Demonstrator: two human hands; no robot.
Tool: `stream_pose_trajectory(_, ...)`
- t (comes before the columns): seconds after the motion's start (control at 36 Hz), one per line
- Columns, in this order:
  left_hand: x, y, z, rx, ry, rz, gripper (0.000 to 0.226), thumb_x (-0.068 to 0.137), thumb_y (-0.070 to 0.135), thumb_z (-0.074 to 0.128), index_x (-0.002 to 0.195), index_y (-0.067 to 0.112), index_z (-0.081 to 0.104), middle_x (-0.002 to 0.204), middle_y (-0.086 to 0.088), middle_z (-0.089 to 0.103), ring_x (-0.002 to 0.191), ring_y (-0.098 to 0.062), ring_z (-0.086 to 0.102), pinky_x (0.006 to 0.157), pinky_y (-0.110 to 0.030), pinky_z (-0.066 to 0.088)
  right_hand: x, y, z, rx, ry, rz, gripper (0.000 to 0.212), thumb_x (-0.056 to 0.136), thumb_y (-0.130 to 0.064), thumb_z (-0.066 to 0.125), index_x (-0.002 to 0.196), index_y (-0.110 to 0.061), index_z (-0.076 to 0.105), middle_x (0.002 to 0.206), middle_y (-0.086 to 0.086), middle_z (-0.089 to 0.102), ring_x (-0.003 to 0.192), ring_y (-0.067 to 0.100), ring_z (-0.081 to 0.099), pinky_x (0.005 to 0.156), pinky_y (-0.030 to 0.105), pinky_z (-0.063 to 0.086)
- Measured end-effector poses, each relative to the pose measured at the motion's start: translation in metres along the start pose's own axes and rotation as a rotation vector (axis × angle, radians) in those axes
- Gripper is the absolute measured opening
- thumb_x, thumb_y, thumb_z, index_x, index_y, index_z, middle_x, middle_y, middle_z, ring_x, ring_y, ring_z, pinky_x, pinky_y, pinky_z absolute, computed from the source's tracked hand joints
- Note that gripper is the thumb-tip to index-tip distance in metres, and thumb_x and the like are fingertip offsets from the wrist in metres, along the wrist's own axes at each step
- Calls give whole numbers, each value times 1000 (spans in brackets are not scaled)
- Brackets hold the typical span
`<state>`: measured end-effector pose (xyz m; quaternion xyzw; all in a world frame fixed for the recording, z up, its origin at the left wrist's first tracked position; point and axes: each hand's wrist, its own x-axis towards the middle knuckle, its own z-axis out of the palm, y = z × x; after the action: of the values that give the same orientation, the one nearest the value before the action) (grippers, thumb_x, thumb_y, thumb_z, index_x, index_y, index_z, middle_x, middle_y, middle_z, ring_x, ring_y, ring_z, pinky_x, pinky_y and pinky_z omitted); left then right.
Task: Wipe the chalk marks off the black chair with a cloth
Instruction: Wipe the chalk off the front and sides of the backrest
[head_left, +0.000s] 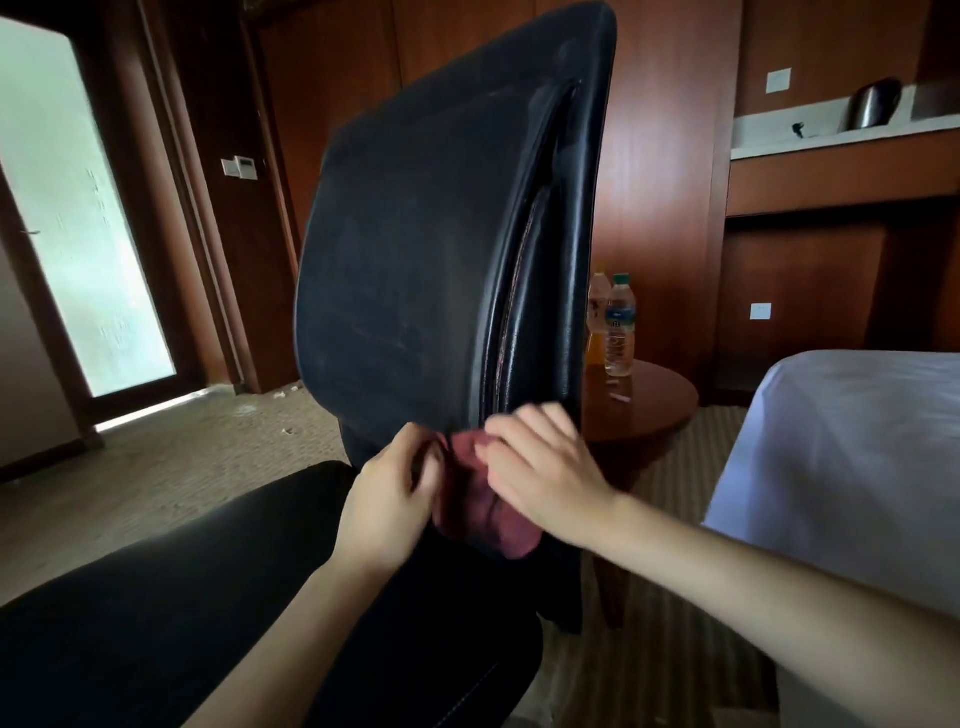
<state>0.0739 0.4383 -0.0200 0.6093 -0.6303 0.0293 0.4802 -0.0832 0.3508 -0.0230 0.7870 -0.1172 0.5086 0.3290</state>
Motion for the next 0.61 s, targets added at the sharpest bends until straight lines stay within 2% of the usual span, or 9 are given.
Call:
stream_pose_trajectory(0.06,-2,0,-2,17,18,12,9,94,19,51,86,23,52,71,7,60,69,-9,57,68,-39,48,-29,-6,2,-14,-85,-81,12,84,-4,64,74,-11,63,85,8,64,70,26,54,70,36,41)
stream_pose_trajectory(0.14,-5,2,-9,28,11,21,8,93,19,51,86,23,53,71,8,60,68,-9,56,67,-36,46,-78,-5,4,-63,-301,-218,20,89,-2,53,75,-15,60,81,5,62,70,22,54,75,34,40)
stream_pose_trajectory(0.22,-6,2,-16,20,14,20,9,93,21,51,85,26,53,71,6,59,67,-11,56,66,-37,47,-93,-2,1,-71,-398,-236,16,87,-6,52,77,-16,59,79,2,60,69,21,55,79,33,37)
stream_pose_trajectory(0.33,-3,2,-21,18,36,41,8,93,21,51,86,24,52,72,6,59,66,-12,54,67,-41,47,-28,-6,-19,41,-116,-179,13,87,-8,59,80,-15,66,79,3,62,67,21,50,72,34,37)
stream_pose_trajectory(0.42,-1,2,-22,-31,17,-6,18,89,37,48,87,20,53,79,4,64,76,-19,60,71,-44,50,42,19,-36,-12,79,-56,9,84,-9,62,80,-12,70,82,4,64,71,24,53,72,35,35)
stream_pose_trajectory(0.47,-1,2,-20,-62,1,-22,23,84,37,49,92,17,57,86,1,67,79,-13,62,73,-39,49,77,39,-38,-57,141,48,7,77,-6,68,81,-10,70,84,5,64,76,24,51,73,35,31)
stream_pose_trajectory(0.53,-2,0,-19,-30,16,-34,7,92,23,51,88,23,58,79,1,66,66,-2,58,62,-30,45,97,50,-37,-59,174,121,11,72,-5,70,81,-10,69,85,5,64,80,22,47,74,35,29)
stream_pose_trajectory(0.56,-2,-2,-18,-16,27,-34,10,93,19,51,89,25,58,74,3,64,62,-3,56,59,-30,45,100,52,-33,-62,180,131,12,71,-4,70,81,-10,69,85,4,64,81,21,45,75,34,29)
stream_pose_trajectory(0.61,-3,-7,-18,-10,30,-43,10,93,17,51,95,24,58,76,7,64,65,-5,58,65,-37,49,95,50,-23,-63,137,108,13,71,-1,71,81,-9,68,86,5,64,84,21,43,77,33,28)
